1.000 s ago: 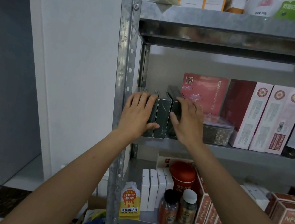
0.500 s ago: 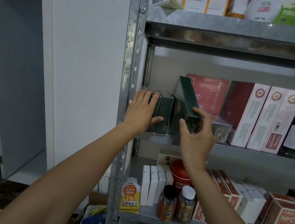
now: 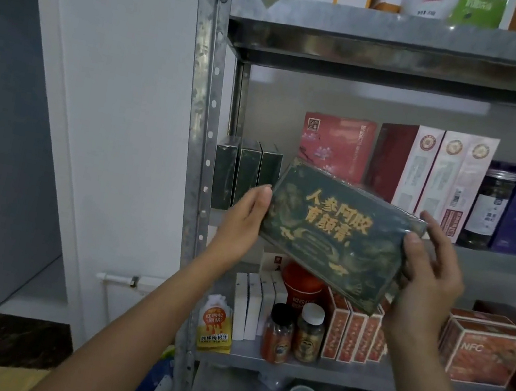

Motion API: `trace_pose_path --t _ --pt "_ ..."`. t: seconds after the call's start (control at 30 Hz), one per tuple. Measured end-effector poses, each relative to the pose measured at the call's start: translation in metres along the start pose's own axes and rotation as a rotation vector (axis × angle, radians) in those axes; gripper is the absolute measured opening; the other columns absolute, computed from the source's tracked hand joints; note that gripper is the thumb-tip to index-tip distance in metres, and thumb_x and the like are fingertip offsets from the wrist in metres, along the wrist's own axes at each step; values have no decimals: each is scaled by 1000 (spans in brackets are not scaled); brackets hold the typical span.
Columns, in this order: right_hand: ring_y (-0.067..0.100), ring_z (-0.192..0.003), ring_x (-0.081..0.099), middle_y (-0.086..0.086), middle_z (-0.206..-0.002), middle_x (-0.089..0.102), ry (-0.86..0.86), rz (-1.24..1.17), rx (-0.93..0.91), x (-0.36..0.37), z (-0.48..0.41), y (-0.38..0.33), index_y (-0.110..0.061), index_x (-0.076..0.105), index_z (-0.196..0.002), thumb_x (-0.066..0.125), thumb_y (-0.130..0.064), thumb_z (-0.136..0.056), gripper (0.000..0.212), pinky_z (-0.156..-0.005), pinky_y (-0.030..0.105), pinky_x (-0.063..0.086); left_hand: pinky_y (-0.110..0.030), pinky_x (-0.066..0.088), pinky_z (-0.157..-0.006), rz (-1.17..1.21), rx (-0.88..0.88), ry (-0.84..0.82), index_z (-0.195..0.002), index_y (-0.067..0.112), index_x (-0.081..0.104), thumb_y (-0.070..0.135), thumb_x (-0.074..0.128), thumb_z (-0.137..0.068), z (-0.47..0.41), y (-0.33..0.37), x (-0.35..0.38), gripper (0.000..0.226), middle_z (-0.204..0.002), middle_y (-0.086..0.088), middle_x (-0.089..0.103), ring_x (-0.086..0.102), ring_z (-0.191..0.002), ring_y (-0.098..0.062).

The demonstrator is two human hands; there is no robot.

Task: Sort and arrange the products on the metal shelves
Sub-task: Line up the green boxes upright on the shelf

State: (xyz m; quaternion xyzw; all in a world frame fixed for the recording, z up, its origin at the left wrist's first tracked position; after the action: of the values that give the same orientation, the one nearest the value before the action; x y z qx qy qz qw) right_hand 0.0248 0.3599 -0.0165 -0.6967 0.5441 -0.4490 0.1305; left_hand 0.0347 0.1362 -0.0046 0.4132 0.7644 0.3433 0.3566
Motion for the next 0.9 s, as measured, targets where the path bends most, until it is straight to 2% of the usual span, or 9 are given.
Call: trace_pose_path --t 0.1,0.23,0.37,0.5,0.57,0.63,0.7,0.8,0.9 --pt "10 -93 69 -14 -96 74 -51 28 102 -11 -8 7 -37 72 -107 62 -17 -94 26 -75 24 57 -20 53 -87 165 -173 -110 -108 36 64 75 32 -78 15 -3 8 58 -102 14 73 68 -99 -3" --pt "5 -95 70 -15 -100 74 -146 34 234 -15 -11 16 -32 68 -108 64 -21 -91 22 -73 20 56 -28 53 -85 161 -197 7 -106 28 64 67 44 -84 27 -14 17 49 -98 7 74 70 -95 -12" --pt "22 -111 66 2 -116 71 -281 -28 499 -27 -8 32 -24 58 -128 71 -31 -71 59 -94 37 53 -27 54 -77 126 -191 150 -88 26 64 53 45 -95 31 -18 16 34 -87 3 74 70 -85 -14" --pt "25 -99 71 12 -115 71 -507 -23 748 -40 9 41 -12 56 -128 80 -17 -69 64 -73 26 58 -20 55 -70 99 -180 168 -90 28 62 52 45 -94 37 -19 15 30 -90 3 72 70 -81 -8" --pt "27 -92 72 16 -109 72 -489 -12 805 -44 14 43 -3 59 -123 77 -16 -68 59 -68 28 59 -20 54 -75 63 -179 139 -101 24 64 57 43 -92 40 -19 16 40 -99 1 70 68 -88 -8" --pt "25 -83 73 17 -100 74 -408 19 788 -45 15 43 2 62 -114 77 -21 -62 58 -62 26 58 -28 51 -85 1 -197 99 -120 16 62 70 35 -83 45 -16 18 71 -109 -1 69 65 -99 -13" --pt "24 -79 74 16 -95 75 -346 57 731 -44 16 41 0 65 -106 80 -27 -55 59 -58 24 56 -31 48 -92 -134 -183 85 -140 19 47 81 21 -75 54 -14 21 94 -124 -1 63 60 -111 -13" --pt "24 -78 74 14 -92 76 -297 85 677 -42 20 37 -4 68 -102 80 -27 -56 52 -57 23 56 -44 25 -115 -636 149 51 -156 28 10 81 14 -82 71 -14 28 91 -162 0 16 23 -146 -21" --pt "25 -81 74 15 -95 75 -255 69 687 -37 24 37 -3 69 -106 76 -26 -63 49 -62 27 56 -51 29 -115 -1061 616 -106 -152 14 27 69 51 -84 83 -18 45 91 -159 -11 25 26 -146 -27"
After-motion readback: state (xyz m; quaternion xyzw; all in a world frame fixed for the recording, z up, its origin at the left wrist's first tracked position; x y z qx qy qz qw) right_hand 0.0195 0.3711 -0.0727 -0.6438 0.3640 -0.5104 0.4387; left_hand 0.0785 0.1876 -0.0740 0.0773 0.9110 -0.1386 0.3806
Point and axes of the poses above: each hand's wrist, its own z-axis away from the middle knuckle, its own x-axis out of the palm, y = z × x, the point moved 1 cm from there along -z, towards the middle knuckle
